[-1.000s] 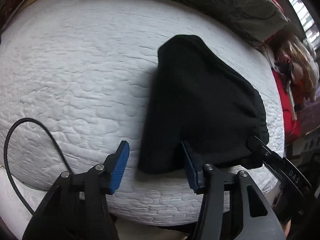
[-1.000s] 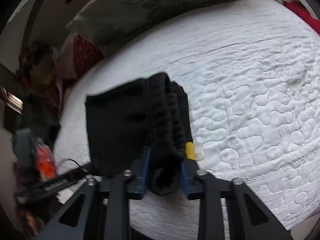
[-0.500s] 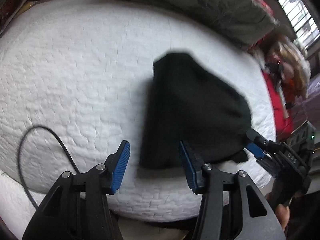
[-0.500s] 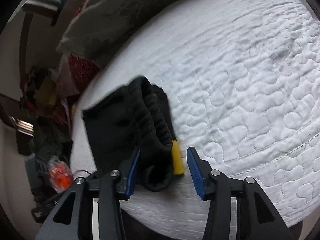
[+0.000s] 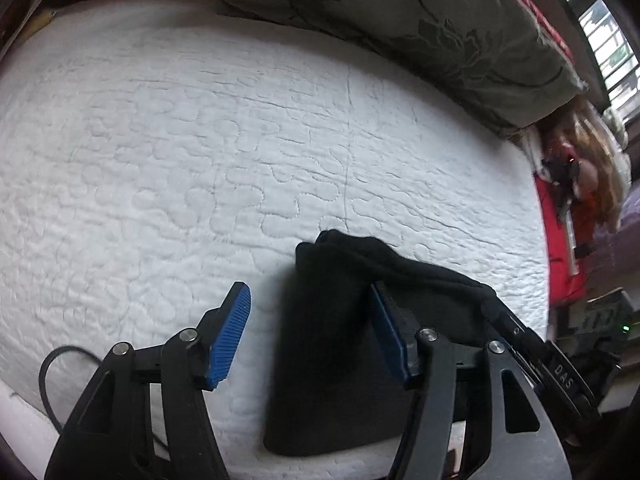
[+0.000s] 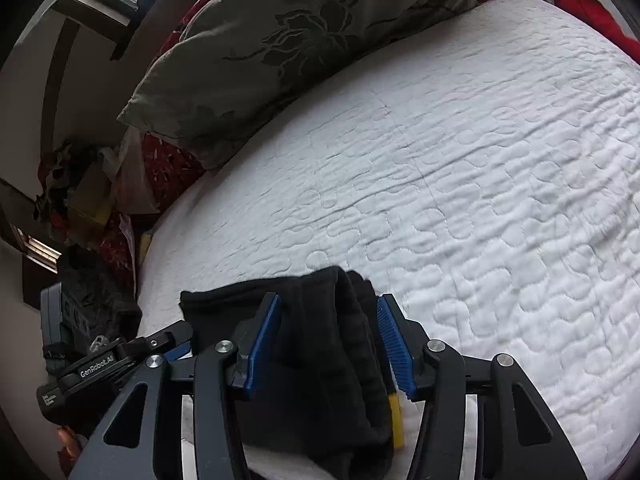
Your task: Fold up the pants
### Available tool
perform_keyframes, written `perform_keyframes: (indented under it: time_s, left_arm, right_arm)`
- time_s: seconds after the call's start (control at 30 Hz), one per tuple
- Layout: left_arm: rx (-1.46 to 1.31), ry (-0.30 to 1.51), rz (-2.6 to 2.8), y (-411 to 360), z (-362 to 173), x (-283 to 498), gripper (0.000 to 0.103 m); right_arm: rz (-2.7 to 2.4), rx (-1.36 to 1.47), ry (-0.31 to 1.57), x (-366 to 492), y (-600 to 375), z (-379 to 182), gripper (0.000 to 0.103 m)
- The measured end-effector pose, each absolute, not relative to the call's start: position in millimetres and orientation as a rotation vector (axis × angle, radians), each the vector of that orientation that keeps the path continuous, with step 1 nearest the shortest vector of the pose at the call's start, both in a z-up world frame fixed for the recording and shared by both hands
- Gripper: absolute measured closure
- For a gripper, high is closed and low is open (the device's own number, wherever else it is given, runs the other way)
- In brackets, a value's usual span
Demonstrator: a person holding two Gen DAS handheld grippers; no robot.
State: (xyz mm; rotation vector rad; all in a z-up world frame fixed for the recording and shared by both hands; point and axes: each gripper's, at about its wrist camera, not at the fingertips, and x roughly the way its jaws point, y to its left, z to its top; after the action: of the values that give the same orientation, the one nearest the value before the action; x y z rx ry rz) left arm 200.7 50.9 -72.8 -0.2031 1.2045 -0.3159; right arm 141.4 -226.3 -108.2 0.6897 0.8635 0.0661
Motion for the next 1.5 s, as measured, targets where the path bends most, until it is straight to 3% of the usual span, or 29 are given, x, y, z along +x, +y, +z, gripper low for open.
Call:
perform_keyframes:
  time_s: [0.07,0.1,0.13,0.17,0.33,0.43,0.6,0.67,0.77,0.9,1.0,1.07,1.33,1.5]
  left_arm:
    - [-0.188,1.206,-0.303,42.7,-76.5,206.2,0.045]
    - [-0.19,1.208,-0.3,39.0,-77.9,209.2,0.049]
    - [-0.207,1.213,-0.31,35.3,-77.3,210.4,0.063]
    - [-0.232,1.221,-0.331,32.2,-76.6,213.0,0.069]
    - [-0.17,1.247,-0.269,18.4,-83.1,220.5,0.068]
    - [-0.214,1.258,-0.289,19.2,-79.5,219.3,0.068]
    - [-0.263,1.229,-0.335,43.8,-62.9,189.8,0.065]
    - [-0.308,1.235,-0.353,55.1,-64.3,169.8,0.052]
    - [-0.351,1.258,-0.371,58.9,-73.6,148.1,0.051]
    - [-0.318,1.322,-0.336,56.8,-92.7,137.5,0.051]
    - [-0.332,1.331,-0.341,59.1,-91.3,132.5,0.051]
    - [-0.352,1.326,-0.358,60.9,-88.0,130.5,0.047]
    - [-0.212,1.333,-0.321,47.5,-105.7,121.4,0.045]
    - [-0.325,1.279,-0.386,60.2,-84.0,124.4,0.045]
  right_arm:
    - [0.074,0.673,0.871,147.1,-224.1,-110.1,0.07]
    - [0.075,0.657,0.878,148.5,-223.1,-111.0,0.072]
    - [0.077,0.651,0.882,153.2,-221.7,-109.3,0.076]
    - [0.081,0.65,0.887,154.1,-222.1,-109.6,0.08]
    - [0.093,0.727,0.843,141.3,-232.7,-106.6,0.08]
    - [0.057,0.726,0.874,139.6,-235.1,-120.1,0.088]
    - [0.138,0.8,0.852,124.6,-245.5,-118.1,0.08]
    - [0.165,0.755,0.857,114.9,-242.5,-109.2,0.08]
    - [0.17,0.703,0.9,101.7,-236.6,-108.5,0.073]
    - [0.158,0.675,0.932,92.6,-226.0,-119.6,0.072]
    - [0.147,0.642,0.928,90.2,-217.0,-116.5,0.081]
    - [0.171,0.688,0.914,88.0,-220.4,-112.0,0.097]
    - [0.167,0.795,0.923,74.6,-231.6,-129.4,0.096]
    - [0.171,0.844,0.933,76.3,-237.1,-142.8,0.091]
